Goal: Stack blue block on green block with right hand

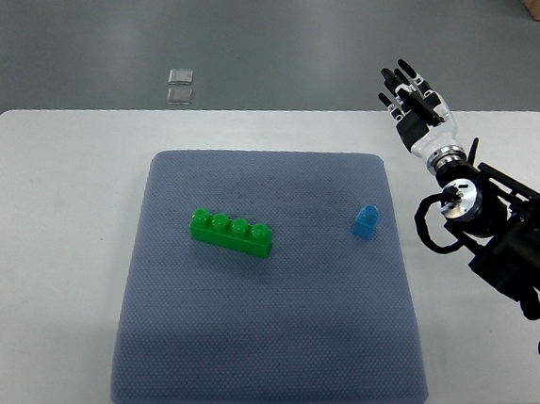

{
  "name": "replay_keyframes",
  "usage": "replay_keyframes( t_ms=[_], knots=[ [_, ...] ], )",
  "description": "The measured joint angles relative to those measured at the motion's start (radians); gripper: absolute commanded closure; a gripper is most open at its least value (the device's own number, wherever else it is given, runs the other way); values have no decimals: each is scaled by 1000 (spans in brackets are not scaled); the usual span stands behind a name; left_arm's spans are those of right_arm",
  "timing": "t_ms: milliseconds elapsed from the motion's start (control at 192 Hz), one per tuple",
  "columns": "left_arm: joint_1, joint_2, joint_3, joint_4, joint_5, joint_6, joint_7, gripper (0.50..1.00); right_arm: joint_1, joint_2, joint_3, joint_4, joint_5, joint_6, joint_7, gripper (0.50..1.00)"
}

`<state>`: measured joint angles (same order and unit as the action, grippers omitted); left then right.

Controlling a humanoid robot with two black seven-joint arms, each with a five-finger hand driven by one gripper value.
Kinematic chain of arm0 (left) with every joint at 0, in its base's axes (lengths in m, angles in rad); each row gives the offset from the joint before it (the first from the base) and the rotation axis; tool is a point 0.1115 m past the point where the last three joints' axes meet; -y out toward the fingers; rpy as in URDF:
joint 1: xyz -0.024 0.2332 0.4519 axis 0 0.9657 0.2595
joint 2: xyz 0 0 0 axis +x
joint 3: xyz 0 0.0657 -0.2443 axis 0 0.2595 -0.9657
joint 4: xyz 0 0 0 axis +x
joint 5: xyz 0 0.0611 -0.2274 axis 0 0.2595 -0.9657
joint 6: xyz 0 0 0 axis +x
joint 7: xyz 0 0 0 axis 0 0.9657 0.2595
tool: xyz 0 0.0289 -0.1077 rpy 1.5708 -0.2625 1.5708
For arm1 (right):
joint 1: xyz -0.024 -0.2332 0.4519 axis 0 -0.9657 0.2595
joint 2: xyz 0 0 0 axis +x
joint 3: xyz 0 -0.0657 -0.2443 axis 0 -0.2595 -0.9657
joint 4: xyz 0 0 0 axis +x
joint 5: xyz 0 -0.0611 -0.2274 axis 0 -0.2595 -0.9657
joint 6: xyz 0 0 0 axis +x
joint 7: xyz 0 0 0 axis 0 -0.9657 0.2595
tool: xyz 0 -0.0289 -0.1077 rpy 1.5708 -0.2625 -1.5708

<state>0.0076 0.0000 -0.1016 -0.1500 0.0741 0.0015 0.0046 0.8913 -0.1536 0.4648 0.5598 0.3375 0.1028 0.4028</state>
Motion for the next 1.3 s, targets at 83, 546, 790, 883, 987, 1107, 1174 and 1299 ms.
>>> replay_keyframes(
  t_ms=[83,546,790,883,987,1107,1174,1299],
  knots=[
    [-5,0,4,1,0,0,-3,500,0,0,0,0,0,0,0,587],
    [-3,0,6,-2,3,1,-12,500,1,-1,0,0,0,0,1,585],
    [-3,0,6,-1,3,1,-12,500,1,-4,0,0,0,0,1,587],
    [-3,0,6,-2,3,1,-12,500,3,-6,0,-1,0,0,1,587],
    [-3,0,6,-2,3,1,-12,500,3,-7,0,-3,0,0,1,587],
    [-3,0,6,-1,3,1,-12,500,3,-8,0,-8,0,0,1,587],
    [-3,0,6,-2,3,1,-12,500,2,-12,0,-8,0,2,1,587],
    [-3,0,6,-2,2,1,-12,500,2,-21,-1,-8,1,9,0,587]
  ],
)
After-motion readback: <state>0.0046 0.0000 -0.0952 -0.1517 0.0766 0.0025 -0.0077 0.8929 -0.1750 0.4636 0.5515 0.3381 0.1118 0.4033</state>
